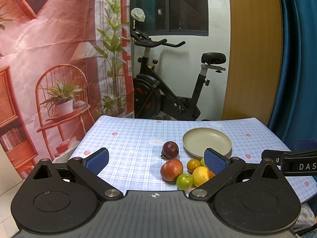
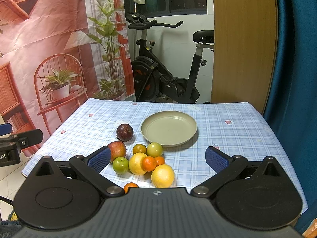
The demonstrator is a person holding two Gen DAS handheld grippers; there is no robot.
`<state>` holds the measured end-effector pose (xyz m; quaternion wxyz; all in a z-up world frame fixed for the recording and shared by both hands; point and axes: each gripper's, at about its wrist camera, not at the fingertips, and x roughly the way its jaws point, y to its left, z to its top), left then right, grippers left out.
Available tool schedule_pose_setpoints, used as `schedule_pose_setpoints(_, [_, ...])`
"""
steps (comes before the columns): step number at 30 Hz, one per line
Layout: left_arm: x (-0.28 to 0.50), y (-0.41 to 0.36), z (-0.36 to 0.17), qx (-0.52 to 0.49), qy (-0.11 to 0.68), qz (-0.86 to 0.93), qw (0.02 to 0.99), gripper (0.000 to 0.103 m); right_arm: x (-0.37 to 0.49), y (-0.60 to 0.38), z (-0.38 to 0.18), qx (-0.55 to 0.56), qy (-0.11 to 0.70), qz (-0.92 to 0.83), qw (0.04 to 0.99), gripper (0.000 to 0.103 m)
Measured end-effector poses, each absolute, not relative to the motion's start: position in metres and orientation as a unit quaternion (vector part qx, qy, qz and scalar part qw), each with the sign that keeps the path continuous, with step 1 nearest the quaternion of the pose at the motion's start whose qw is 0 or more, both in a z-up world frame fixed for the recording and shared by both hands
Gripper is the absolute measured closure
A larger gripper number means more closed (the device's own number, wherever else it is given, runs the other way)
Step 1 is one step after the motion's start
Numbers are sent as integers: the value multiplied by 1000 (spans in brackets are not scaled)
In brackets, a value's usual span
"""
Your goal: Organize fruits
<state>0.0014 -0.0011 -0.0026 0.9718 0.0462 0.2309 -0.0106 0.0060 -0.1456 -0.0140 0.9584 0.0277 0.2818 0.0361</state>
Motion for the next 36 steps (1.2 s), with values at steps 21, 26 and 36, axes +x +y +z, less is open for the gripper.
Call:
schedule_pose_setpoints(21, [5, 2, -1, 16, 196, -12, 980, 0, 5, -144, -15, 32, 273, 48, 960, 0])
schedule_pose_setpoints(26, [11, 5, 4, 23, 162, -15, 986, 1, 14, -157, -10, 49, 257, 53, 964, 0])
schedule_pose_setpoints(36, [50, -5, -6, 23, 178, -23, 983, 7, 50, -182, -10, 59, 189, 85, 977, 0])
